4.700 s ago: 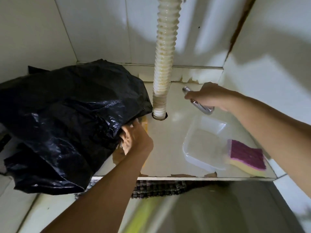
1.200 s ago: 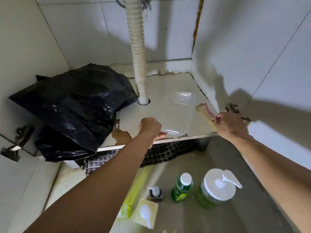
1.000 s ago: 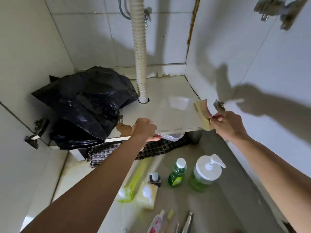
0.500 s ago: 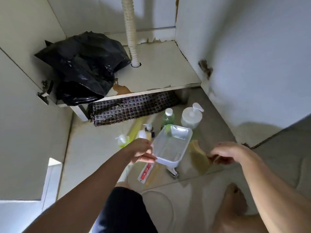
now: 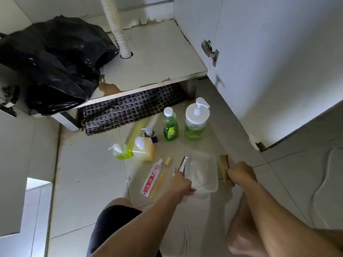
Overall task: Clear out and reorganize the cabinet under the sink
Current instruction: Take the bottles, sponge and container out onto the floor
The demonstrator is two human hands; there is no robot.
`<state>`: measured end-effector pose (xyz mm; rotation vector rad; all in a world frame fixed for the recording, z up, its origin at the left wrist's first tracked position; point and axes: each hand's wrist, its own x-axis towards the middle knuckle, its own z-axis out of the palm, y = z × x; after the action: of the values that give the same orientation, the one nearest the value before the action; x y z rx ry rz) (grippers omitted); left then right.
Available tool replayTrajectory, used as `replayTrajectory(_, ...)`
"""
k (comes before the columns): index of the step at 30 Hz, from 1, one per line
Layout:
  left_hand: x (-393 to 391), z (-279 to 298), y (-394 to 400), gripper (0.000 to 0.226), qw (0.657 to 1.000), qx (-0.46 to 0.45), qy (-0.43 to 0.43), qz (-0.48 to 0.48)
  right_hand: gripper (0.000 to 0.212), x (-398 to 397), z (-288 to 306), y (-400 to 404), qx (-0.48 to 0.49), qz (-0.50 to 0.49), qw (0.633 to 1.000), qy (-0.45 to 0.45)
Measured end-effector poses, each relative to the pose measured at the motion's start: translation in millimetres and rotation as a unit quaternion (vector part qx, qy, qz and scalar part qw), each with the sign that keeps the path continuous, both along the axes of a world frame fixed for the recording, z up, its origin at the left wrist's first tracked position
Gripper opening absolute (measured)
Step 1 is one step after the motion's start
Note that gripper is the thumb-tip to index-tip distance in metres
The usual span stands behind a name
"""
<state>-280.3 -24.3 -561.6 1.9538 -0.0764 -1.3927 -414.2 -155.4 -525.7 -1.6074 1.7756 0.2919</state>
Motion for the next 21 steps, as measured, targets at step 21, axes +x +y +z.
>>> replayTrajectory(21,112.7,93.7,32.3,0.019,0.963,-0.003,-0.196,-0.187,0.016,91.1,66.2,0.5,-0.023,0.227,0.965,-0.129)
